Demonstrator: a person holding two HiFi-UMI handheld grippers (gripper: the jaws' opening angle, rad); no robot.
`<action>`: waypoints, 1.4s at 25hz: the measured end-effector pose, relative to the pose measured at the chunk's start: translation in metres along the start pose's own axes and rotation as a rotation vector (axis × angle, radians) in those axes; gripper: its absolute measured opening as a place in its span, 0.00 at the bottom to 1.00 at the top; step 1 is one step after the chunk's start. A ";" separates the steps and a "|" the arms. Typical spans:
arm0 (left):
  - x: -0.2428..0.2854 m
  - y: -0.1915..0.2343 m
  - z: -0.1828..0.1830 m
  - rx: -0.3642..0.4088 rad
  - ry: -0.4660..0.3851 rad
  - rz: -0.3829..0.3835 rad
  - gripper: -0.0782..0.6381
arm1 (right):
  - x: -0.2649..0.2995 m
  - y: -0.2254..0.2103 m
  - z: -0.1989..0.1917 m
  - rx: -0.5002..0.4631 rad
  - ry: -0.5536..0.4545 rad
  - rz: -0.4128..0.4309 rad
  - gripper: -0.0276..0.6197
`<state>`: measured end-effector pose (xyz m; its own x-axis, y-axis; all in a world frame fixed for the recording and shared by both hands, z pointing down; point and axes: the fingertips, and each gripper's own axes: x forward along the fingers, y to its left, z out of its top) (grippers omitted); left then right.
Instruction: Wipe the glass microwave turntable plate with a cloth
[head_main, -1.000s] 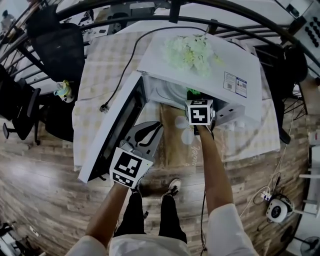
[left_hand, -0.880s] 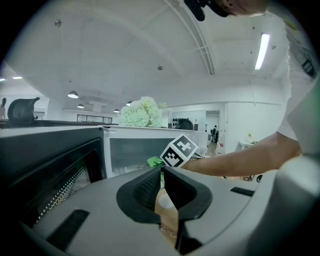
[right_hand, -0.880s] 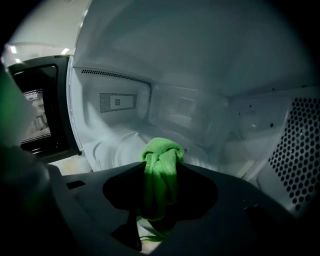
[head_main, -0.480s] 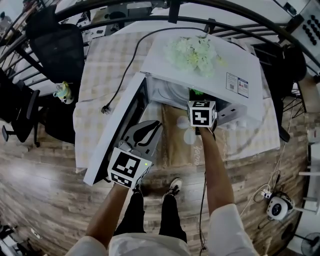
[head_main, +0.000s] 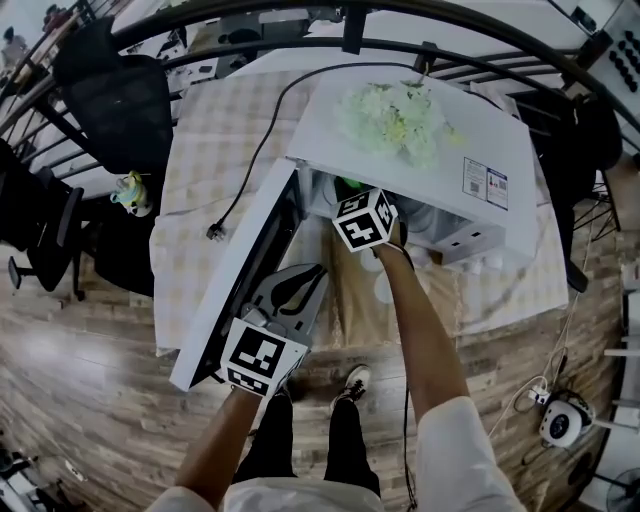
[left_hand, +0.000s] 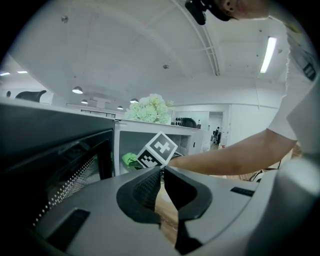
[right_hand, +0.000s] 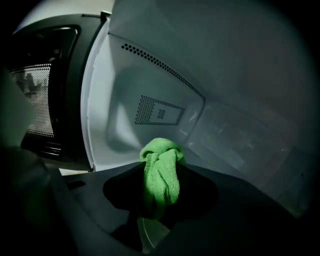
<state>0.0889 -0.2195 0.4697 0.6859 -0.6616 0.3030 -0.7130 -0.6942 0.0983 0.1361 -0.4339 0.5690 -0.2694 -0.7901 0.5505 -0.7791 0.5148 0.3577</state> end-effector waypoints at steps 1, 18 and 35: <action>0.001 -0.002 -0.002 0.001 0.006 -0.005 0.16 | 0.002 -0.002 0.000 0.001 0.004 -0.007 0.29; 0.011 -0.019 -0.004 -0.002 0.010 -0.048 0.16 | -0.027 -0.115 -0.071 0.014 0.199 -0.422 0.29; 0.001 -0.026 -0.043 -0.002 0.065 -0.052 0.16 | 0.019 -0.109 -0.039 -0.427 0.241 -0.385 0.29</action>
<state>0.1016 -0.1901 0.5084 0.7115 -0.6046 0.3581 -0.6767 -0.7269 0.1171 0.2380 -0.4922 0.5694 0.1603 -0.8739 0.4589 -0.4861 0.3347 0.8073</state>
